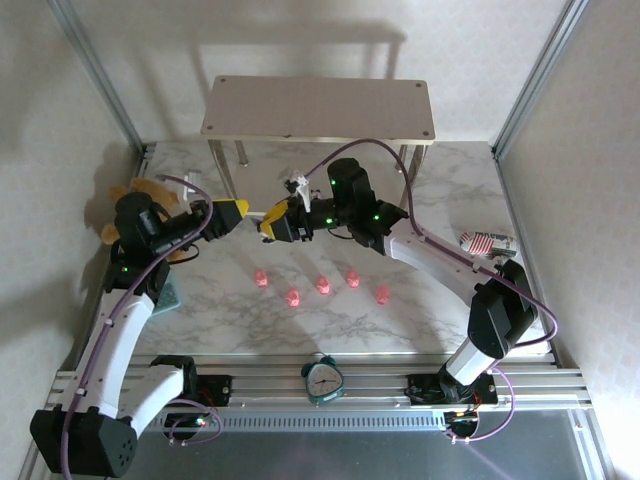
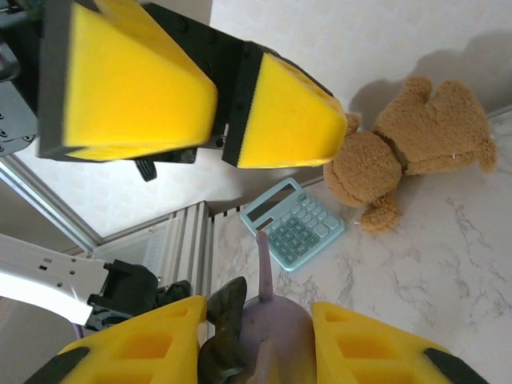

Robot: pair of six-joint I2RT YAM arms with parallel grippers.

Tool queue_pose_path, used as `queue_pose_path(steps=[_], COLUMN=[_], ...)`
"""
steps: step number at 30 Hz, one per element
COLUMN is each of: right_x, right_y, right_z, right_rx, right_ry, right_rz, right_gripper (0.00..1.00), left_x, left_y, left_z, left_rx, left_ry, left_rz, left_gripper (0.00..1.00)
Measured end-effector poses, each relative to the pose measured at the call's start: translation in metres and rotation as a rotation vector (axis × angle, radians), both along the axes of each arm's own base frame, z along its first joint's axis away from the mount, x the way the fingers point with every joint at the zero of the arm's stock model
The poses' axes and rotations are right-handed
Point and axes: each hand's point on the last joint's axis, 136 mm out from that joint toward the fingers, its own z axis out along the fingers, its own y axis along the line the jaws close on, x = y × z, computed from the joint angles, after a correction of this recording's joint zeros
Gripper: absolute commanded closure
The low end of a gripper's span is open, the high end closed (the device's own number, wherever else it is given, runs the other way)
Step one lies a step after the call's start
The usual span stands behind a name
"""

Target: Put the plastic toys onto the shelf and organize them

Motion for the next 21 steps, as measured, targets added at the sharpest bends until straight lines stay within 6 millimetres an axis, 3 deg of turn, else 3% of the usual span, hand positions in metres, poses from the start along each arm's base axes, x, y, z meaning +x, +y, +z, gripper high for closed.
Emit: queue_pose_path(steps=[6, 17, 21], right_x=[-0.006, -0.004, -0.003], right_y=[0.003, 0.005, 0.006], right_z=[0.001, 0.022, 0.023], right_rx=[-0.001, 0.049, 0.053], right_ry=[-0.028, -0.104, -0.109], right_rz=[-0.004, -0.045, -0.052], right_gripper=[1.0, 1.0, 1.0], left_x=[-0.002, -0.004, -0.005], left_y=[-0.007, -0.016, -0.017], left_z=[-0.006, -0.014, -0.015], left_rx=[-0.018, -0.022, -0.025], left_ry=[0.041, 0.081, 0.085], left_rz=[-0.04, -0.081, -0.088], left_gripper=[0.44, 0.54, 0.71])
